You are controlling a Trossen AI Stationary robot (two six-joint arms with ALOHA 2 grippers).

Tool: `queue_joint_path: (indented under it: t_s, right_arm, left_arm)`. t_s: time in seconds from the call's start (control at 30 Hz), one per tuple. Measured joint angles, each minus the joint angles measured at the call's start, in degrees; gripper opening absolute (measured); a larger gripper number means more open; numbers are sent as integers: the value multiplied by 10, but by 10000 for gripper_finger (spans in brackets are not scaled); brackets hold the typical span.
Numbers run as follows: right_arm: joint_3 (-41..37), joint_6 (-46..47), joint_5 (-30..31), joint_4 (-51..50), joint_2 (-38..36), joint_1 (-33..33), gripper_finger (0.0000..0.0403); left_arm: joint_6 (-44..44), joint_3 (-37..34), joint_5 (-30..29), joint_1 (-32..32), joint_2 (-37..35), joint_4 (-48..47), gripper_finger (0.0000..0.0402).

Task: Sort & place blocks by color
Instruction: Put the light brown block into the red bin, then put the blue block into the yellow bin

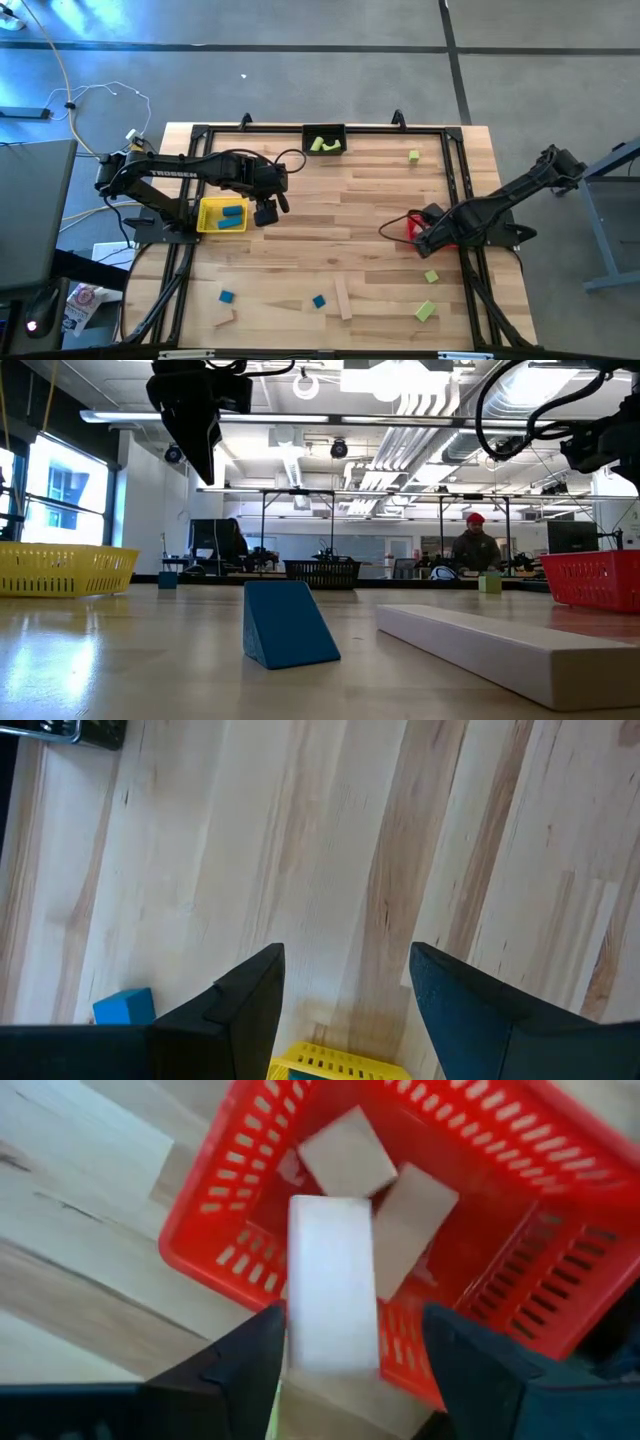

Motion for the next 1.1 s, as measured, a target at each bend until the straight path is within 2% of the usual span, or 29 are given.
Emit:
queue_joint_path:
  t_s: [0.13,0.33,0.53,0.87,1.1]
  right_arm:
    - [0,9,-4,12,0,0,228]
    - [0,9,34,11,0,0,230]
    - [11,9,102,14,0,0,230]
    - [67,-65,209,52,0,0,231]
    - [77,-122,245,86,0,-2,231]
  left_arm:
    - [0,0,0,0,0,0,202]
    - [2,0,-1,0,0,0,202]
    - [34,0,-60,16,0,0,204]
    - [21,0,-61,150,0,0,204]
    - [17,0,-60,245,6,0,204]
